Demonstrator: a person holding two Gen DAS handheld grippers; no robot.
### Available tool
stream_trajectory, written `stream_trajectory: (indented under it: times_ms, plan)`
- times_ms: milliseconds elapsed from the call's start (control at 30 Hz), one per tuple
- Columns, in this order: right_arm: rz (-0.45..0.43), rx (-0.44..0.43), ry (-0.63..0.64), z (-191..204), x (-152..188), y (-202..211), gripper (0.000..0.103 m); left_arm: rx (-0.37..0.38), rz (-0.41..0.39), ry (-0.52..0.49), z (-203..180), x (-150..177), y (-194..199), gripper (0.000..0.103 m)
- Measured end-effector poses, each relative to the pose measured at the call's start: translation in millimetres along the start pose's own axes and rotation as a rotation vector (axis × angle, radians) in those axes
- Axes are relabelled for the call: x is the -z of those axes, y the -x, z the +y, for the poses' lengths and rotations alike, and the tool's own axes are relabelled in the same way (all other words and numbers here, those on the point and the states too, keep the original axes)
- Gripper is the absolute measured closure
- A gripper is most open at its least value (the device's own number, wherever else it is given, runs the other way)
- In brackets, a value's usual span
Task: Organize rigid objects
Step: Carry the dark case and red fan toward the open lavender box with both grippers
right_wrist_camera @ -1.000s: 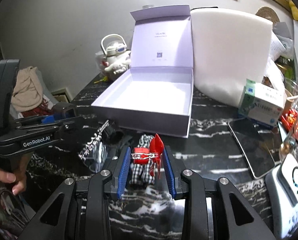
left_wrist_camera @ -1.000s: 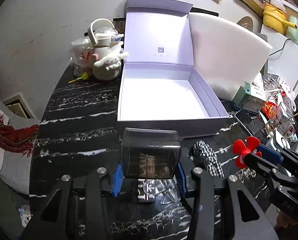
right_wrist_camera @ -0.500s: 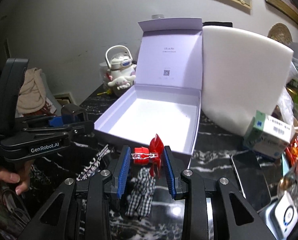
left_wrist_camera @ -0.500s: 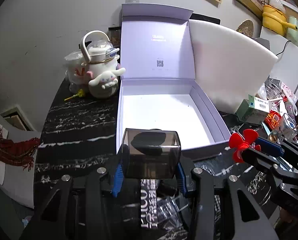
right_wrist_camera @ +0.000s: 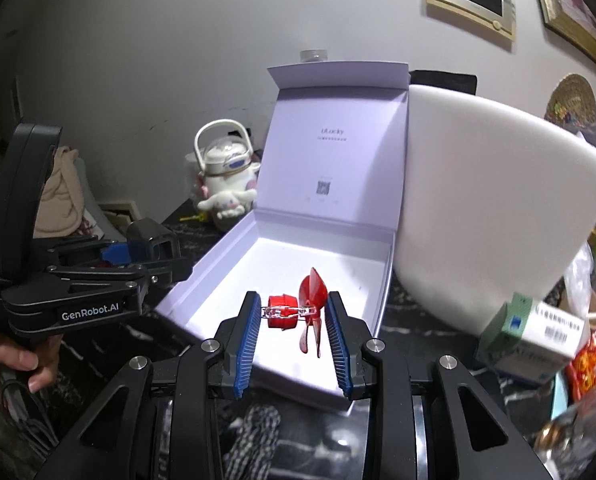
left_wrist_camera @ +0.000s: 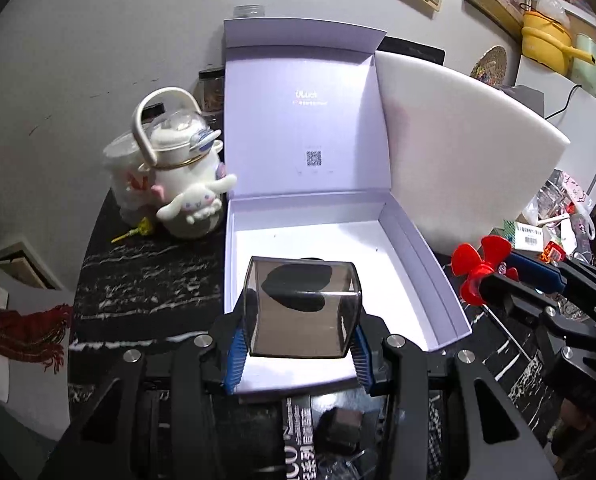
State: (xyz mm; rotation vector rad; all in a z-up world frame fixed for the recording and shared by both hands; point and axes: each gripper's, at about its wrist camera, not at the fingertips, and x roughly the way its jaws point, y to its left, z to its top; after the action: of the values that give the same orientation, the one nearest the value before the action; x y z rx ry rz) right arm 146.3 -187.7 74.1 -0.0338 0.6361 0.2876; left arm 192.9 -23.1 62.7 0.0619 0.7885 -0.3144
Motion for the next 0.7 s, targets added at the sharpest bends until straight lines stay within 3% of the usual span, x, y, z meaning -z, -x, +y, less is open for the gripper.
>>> stream_trajectory:
  times_ms: [367, 700]
  plan:
    - [-0.011, -0.007, 0.012, -12, -31, -30, 0.07, -0.04, -0.036, -0.059, 3, -37, -22, 0.06]
    - [0.006, 0.017, 0.027, -23, -49, -68, 0.07, -0.029, 0.005, -0.091, 9, -60, -66, 0.06]
